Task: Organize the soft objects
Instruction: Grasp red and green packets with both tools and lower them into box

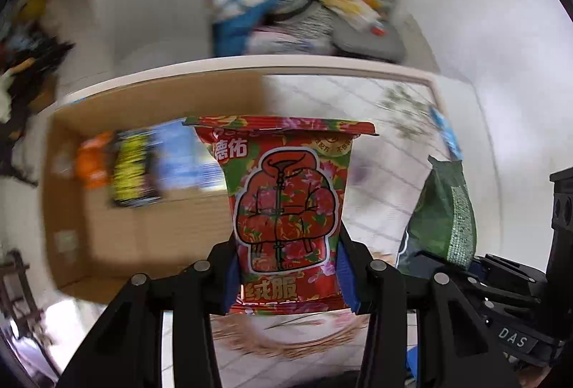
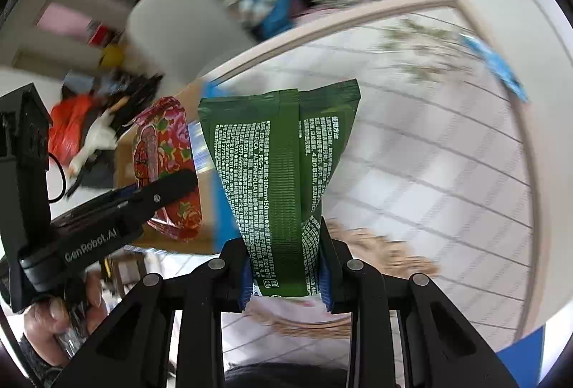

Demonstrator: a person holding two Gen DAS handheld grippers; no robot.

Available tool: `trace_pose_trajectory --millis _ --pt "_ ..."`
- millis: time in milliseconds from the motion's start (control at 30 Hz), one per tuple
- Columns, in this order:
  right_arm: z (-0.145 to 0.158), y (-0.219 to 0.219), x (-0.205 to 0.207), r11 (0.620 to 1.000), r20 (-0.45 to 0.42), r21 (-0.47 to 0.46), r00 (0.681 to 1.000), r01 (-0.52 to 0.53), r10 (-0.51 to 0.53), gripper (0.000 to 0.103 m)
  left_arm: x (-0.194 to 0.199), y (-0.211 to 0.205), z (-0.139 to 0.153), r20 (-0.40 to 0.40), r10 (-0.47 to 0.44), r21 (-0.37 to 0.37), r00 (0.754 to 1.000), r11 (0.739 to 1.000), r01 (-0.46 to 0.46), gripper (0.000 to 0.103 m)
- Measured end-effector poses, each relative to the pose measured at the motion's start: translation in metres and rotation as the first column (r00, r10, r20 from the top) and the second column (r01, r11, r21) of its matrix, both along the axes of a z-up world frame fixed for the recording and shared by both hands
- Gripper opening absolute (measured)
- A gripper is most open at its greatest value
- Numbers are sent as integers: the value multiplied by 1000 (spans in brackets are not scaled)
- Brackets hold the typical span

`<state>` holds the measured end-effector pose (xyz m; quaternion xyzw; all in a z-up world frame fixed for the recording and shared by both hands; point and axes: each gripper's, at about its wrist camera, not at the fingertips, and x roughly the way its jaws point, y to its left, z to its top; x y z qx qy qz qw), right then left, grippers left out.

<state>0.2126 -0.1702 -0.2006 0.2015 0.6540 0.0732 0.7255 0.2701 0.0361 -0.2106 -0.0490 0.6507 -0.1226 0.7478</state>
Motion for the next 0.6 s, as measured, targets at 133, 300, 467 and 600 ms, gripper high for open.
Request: trace_pose_trajectory --millis 133,300,467,600 --pt "-4 86 9 995 -10 30 995 -95 96 31 5 72 -11 -30 64 33 997 997 -63 41" --pt "-35 175 26 986 -69 47 984 -159 162 31 17 131 -48 -106 107 93 989 991 -97 41" --pt "-75 233 38 983 -146 38 973 -178 182 31 25 163 -83 -187 127 117 974 987 -106 41" --pt "-104 251 47 983 -180 13 967 -182 181 31 29 177 -108 -245 133 120 960 987 -106 41"
